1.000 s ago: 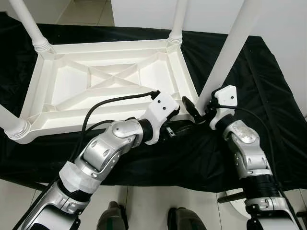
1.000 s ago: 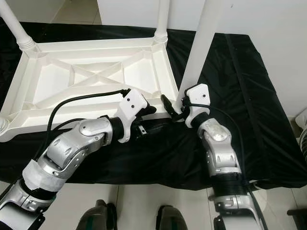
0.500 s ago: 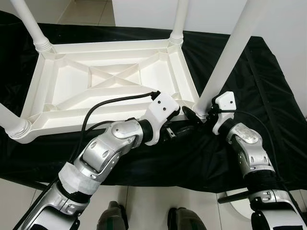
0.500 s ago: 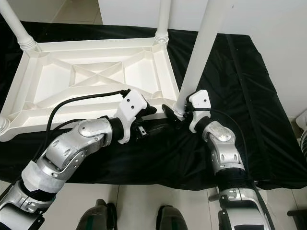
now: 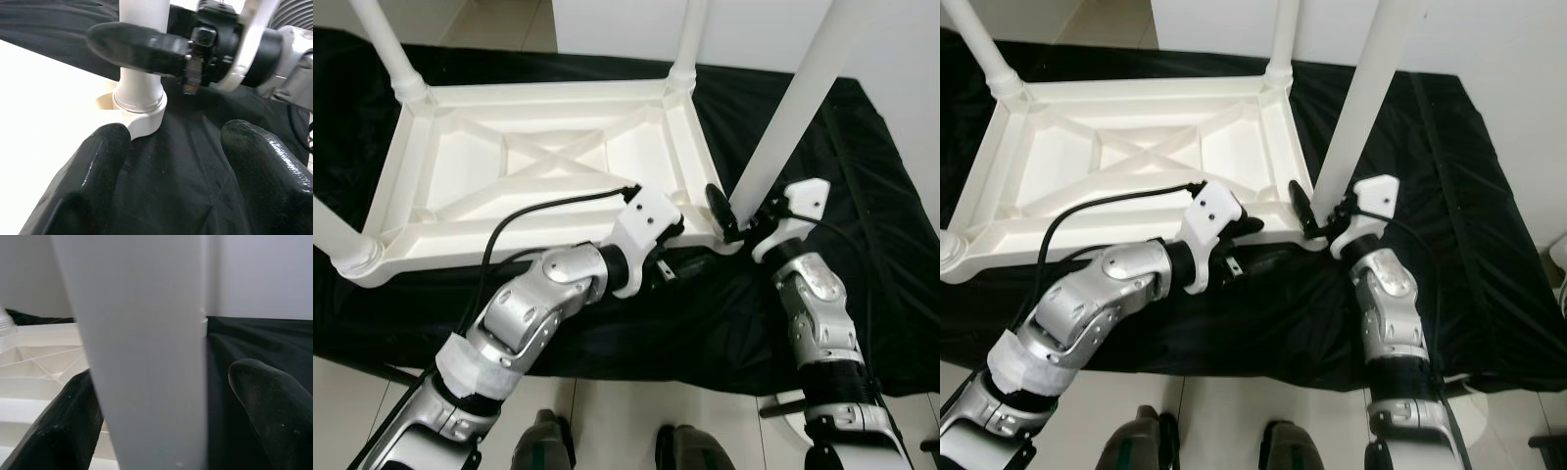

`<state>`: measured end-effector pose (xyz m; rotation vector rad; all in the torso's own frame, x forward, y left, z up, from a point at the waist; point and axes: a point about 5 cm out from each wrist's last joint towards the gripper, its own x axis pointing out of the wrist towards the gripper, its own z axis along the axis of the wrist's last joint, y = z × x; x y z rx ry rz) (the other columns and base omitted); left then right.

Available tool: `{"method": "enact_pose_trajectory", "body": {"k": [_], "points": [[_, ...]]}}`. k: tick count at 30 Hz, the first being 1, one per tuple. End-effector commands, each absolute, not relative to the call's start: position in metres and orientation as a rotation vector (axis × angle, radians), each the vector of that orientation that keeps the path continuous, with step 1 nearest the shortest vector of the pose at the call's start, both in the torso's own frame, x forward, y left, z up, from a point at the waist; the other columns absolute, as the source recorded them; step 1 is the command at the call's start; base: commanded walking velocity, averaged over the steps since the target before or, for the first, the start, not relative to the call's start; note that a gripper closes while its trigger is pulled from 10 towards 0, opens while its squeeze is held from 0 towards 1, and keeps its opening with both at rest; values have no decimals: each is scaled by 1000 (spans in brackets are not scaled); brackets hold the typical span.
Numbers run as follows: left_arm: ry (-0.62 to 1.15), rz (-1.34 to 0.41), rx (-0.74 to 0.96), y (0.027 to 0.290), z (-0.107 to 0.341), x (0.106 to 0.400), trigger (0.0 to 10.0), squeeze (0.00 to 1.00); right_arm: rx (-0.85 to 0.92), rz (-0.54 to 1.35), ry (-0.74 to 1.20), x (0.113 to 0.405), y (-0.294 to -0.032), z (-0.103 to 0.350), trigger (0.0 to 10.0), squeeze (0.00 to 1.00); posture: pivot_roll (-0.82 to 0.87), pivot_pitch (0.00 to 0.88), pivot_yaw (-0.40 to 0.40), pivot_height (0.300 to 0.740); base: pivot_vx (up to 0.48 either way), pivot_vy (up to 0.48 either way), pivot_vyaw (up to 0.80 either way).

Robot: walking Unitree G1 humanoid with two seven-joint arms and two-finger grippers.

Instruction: Building children table

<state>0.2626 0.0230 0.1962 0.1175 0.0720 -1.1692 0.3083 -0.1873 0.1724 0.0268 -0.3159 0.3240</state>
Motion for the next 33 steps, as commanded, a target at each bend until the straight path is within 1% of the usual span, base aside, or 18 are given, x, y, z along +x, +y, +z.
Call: {"method": "enact_pose_trajectory", "body": {"k": [1, 2, 3, 6, 8, 10, 11, 12, 14, 15, 16, 17, 21, 25, 26, 27, 28, 33], "points": [[68, -1189, 105, 23, 197, 261, 10000, 0, 55, 302, -326, 302, -190, 173, 10000, 0, -17, 147, 15, 740, 0, 0, 0], [62, -1184, 90, 24, 199, 261, 10000, 0, 114, 253, -348, 284, -193, 176, 10000, 0, -27, 157, 11, 740, 0, 0, 0], [60, -1184, 87, 24, 200, 261, 10000, 0, 141, 239, -361, 276, -194, 177, 10000, 0, -32, 157, 12, 740, 0, 0, 0], [57, -1182, 83, 24, 200, 261, 10000, 0, 168, 230, -364, 269, -194, 177, 10000, 0, -37, 159, 12, 740, 0, 0, 0], [47, -1162, 62, 24, 201, 263, 10000, 0, 172, 230, -344, 254, -195, 172, 10000, 0, -46, 169, 10, 740, 0, 0, 0], [47, -1162, 62, 24, 201, 263, 10000, 0, 172, 230, -344, 254, -195, 172, 10000, 0, -46, 169, 10, 740, 0, 0, 0], [39, -1149, 47, 24, 202, 264, 10000, 0, 171, 223, -324, 248, -196, 169, 7725, 0, -53, 167, 10, 740, 0, 0, 0], [26, -1129, 37, 24, 204, 265, 10000, 0, 163, 220, -306, 241, -199, 165, 3255, 0, -59, 169, 9, 740, 0, 0, 0], [19, -1117, 31, 23, 204, 267, 10000, 0, 160, 216, -293, 236, -200, 163, 3255, 0, -59, 169, 9, 740, 0, 0, 0], [14, -1106, 29, 24, 205, 268, 10000, 0, 162, 218, -279, 233, -201, 162, 941, 0, -62, 168, 10, 740, 0, 0, 0], [14, -1106, 29, 24, 205, 268, 10000, 0, 162, 218, -279, 233, -201, 162, 941, 0, -62, 168, 10, 740, 0, 0, 0], [10, -1098, 26, 24, 206, 269, 10000, 0, 151, 249, -263, 230, -200, 159, 0, 0, -60, 164, 13, 740, 0, 0, 0], [-6, -1075, 31, 25, 209, 273, 10000, 0, 124, 357, -196, 223, -197, 152, 0, 0, -50, 159, 10, 740, 0, 0, 0], [-21, -1054, 27, 29, 214, 277, 10000, 0, 132, 505, -131, 226, -189, 151, 0, 0, -43, 168, 14, 740, 0, 0, 0], [-30, -1039, 30, 33, 217, 279, 10000, 0, 93, 613, -94, 236, -186, 151, 5176, 0, -35, 175, 11, 740, 0, 0, 0], [-30, -1039, 30, 33, 217, 279, 10000, 0, 93, 613, -94, 236, -186, 151, 5176, 0, -35, 175, 11, 740, 0, 0, 0], [-39, -1031, 31, 33, 219, 279, 10000, 0, 73, 638, -82, 246, -187, 154, 10000, 0, -33, 177, 9, 740, 0, 0, 0], [-38, -1018, 54, 35, 216, 278, 10000, 0, 37, 661, -106, 263, -190, 161, 10000, 0, -32, 171, 4, 740, 0, 0, 0]]}}
